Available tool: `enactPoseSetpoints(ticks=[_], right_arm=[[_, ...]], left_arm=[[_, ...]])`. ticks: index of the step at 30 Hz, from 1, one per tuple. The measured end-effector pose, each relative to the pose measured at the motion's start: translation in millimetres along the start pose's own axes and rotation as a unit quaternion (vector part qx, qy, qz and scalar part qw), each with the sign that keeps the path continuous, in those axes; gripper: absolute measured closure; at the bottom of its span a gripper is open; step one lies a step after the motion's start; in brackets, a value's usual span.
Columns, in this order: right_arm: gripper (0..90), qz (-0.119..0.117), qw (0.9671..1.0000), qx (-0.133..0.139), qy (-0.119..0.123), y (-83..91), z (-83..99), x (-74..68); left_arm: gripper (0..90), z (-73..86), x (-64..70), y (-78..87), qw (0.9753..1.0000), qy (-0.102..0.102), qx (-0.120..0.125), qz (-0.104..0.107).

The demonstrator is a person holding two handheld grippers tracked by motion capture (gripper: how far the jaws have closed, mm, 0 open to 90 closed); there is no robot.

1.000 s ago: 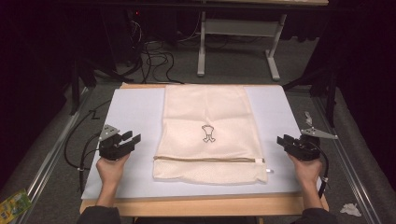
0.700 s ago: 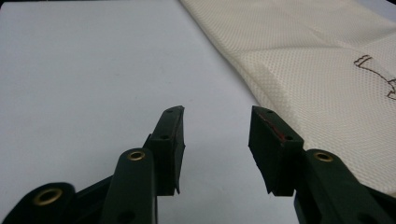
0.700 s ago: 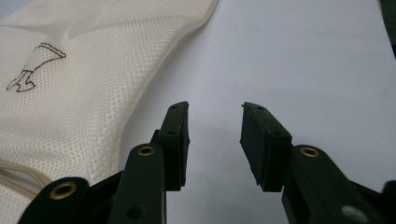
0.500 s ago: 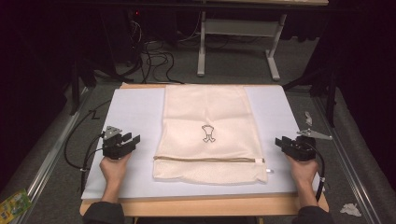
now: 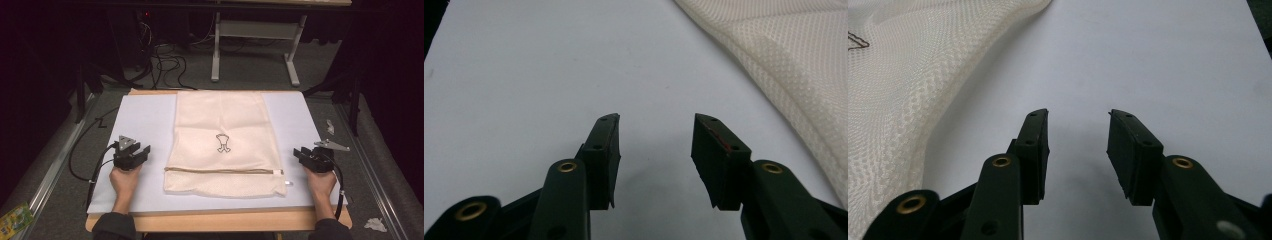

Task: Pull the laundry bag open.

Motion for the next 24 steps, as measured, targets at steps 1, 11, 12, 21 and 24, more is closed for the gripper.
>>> enactPoseSetpoints(ticks=[1, 11, 12, 21, 24], right_arm=[[60.9, 0.000, 1.0000, -0.001, 0.001, -0.2, -0.4, -0.2], [50.3, 0.025, 0.9995, -0.006, 0.016, -2.8, 2.7, -2.0], [50.0, 0.030, 0.9993, -0.010, 0.019, -2.9, 3.0, -3.4], [46.3, 0.036, 0.9986, -0.021, 0.033, -5.3, 4.1, -5.4], [43.8, 0.030, 0.9991, -0.019, 0.025, -5.0, 3.8, -3.9]], left_arm=[[54.5, 0.5, -0.2, -0.8, 1.0000, 0.001, -0.003, 0.001], [50.1, 3.0, 2.6, -1.8, 0.9997, -0.015, -0.006, -0.015], [49.8, 3.0, 3.0, -1.5, 0.9997, -0.017, -0.006, -0.016], [47.8, 3.5, 3.0, -2.7, 0.9997, -0.017, -0.012, -0.011], [47.0, 3.6, 2.4, -3.3, 0.9997, -0.015, -0.015, -0.010]])
Point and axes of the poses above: each handheld gripper's, and its own axes: y roughly backward along the jaws, z roughly out of its underside, x roughly to its right, the point moved 5 cm from there along -y, roughly forward along the jaws, and after that the axes turned 9 degrees about x, right-handed, at the moved point
